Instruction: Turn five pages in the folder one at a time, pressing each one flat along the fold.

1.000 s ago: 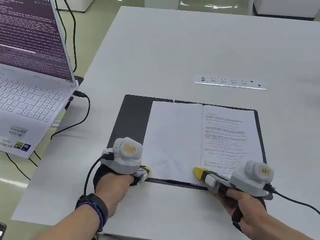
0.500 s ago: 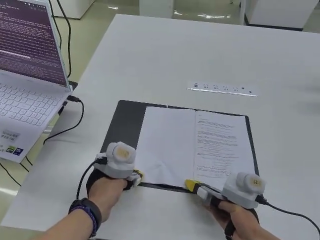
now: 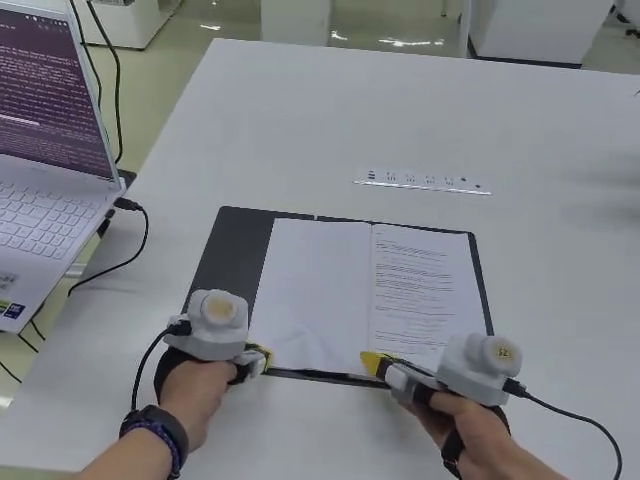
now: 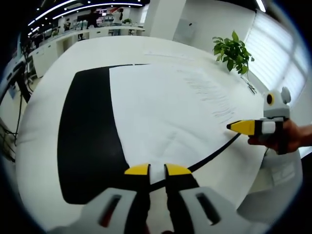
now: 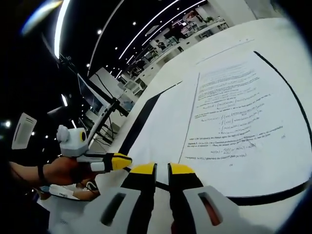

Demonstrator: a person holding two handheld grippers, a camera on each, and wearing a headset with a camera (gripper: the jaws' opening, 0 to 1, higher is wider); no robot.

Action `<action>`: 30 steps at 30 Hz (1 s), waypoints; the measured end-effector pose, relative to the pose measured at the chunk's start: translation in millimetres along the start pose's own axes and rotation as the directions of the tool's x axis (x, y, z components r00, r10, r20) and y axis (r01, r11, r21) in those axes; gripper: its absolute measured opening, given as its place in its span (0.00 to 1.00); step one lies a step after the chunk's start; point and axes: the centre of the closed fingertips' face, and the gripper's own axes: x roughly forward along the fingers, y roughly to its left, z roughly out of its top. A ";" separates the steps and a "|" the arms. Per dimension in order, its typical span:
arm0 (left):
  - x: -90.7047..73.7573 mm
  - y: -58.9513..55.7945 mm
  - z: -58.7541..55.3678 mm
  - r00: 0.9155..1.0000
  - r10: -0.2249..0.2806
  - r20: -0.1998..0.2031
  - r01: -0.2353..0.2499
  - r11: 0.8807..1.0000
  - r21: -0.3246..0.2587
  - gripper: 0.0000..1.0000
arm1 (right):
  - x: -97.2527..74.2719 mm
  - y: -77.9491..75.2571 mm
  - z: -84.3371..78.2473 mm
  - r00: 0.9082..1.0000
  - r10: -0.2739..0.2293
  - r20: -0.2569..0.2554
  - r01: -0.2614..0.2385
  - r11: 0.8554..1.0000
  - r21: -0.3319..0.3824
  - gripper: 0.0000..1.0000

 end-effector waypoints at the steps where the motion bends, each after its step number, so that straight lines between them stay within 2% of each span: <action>1: -2.2 -1.8 2.7 1.000 -0.006 0.015 0.006 1.000 0.003 0.10 | -4.2 -3.3 2.7 1.000 -0.010 0.007 0.010 1.000 -0.003 0.11; 5: -8.6 -7.3 8.6 0.999 -0.015 0.047 0.015 1.000 0.005 0.15 | -14.4 -8.4 8.3 1.000 -0.018 0.024 0.018 1.000 -0.007 0.17; 13: -20.9 -17.1 19.0 0.996 -0.037 0.084 0.036 0.999 0.012 0.21 | -29.3 -16.0 11.2 0.998 -0.051 0.045 0.052 0.999 -0.015 0.21; 19: -29.2 -17.4 19.4 0.995 -0.043 0.091 0.041 0.999 0.023 0.23 | -43.5 -24.1 17.4 0.994 -0.085 0.064 0.087 0.996 -0.036 0.25; 20: -30.4 -18.7 18.8 0.994 -0.057 0.095 0.056 0.998 0.022 0.25 | -45.9 -25.4 18.5 0.994 -0.090 0.066 0.093 0.995 -0.042 0.27; 25: -39.8 -19.0 18.5 0.992 -0.067 0.107 0.062 0.997 0.050 0.30 | -63.6 -28.2 25.4 0.988 -0.124 0.093 0.132 0.987 -0.090 0.31; 30: -54.2 -19.1 22.9 0.989 -0.074 0.127 0.065 0.995 0.075 0.36 | -76.6 -27.0 24.2 0.988 -0.135 0.069 0.146 0.971 -0.191 0.40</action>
